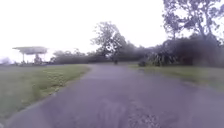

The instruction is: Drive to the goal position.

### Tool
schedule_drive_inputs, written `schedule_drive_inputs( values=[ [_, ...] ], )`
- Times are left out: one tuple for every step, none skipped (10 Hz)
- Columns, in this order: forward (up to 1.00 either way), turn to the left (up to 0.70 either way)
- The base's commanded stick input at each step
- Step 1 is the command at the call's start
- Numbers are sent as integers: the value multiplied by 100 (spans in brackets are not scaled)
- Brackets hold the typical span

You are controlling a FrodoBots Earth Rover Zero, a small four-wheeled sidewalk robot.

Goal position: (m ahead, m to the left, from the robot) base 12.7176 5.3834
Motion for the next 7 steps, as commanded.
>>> schedule_drive_inputs(
  values=[
    [70, 0],
    [70, 0],
    [70, 0],
    [70, 0],
    [70, 0],
    [70, 0],
    [70, 0]
  ],
)
